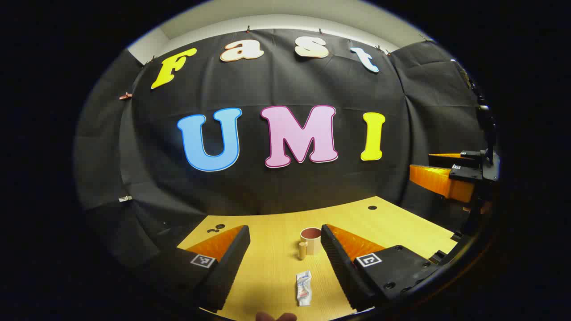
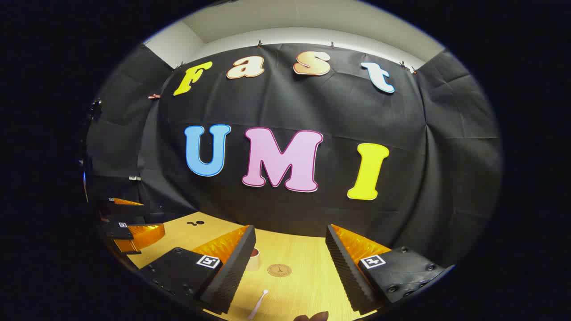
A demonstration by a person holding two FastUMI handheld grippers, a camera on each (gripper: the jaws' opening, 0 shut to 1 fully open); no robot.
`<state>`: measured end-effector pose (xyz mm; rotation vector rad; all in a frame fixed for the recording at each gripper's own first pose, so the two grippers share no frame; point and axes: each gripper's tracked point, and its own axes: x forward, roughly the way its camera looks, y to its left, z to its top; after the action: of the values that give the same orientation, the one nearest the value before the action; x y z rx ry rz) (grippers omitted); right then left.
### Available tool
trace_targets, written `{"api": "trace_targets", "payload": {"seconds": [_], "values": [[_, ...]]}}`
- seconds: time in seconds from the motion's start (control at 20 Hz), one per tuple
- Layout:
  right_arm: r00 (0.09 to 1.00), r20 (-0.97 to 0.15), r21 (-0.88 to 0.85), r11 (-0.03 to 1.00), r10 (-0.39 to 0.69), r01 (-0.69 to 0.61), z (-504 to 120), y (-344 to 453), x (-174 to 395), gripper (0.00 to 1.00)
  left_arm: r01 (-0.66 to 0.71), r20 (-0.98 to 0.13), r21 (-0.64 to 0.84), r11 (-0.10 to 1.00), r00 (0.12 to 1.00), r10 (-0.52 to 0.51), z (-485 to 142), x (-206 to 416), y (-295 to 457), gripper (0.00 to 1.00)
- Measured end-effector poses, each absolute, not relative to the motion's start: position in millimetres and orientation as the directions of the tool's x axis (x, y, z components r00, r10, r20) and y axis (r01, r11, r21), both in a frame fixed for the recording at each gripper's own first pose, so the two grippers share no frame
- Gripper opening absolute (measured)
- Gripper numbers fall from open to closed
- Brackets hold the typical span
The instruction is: Put the toothbrush and toothpaste on the desktop into the cup, then pick up the cup and place it on the coaster on the desktop.
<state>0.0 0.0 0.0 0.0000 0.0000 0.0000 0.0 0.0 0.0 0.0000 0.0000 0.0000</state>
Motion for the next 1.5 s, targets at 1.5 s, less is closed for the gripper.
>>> {"api": "trace_targets", "payload": {"seconds": [1.5], "values": [[0.988,-0.154,-0.022,1.0,-0.002,-0.001,-77.0,-38.8,38.5,0.97,0.029,-0.675,-0.21,0.977,0.718,-0.167,-243.6,93.9,-33.9,0.84]]}}
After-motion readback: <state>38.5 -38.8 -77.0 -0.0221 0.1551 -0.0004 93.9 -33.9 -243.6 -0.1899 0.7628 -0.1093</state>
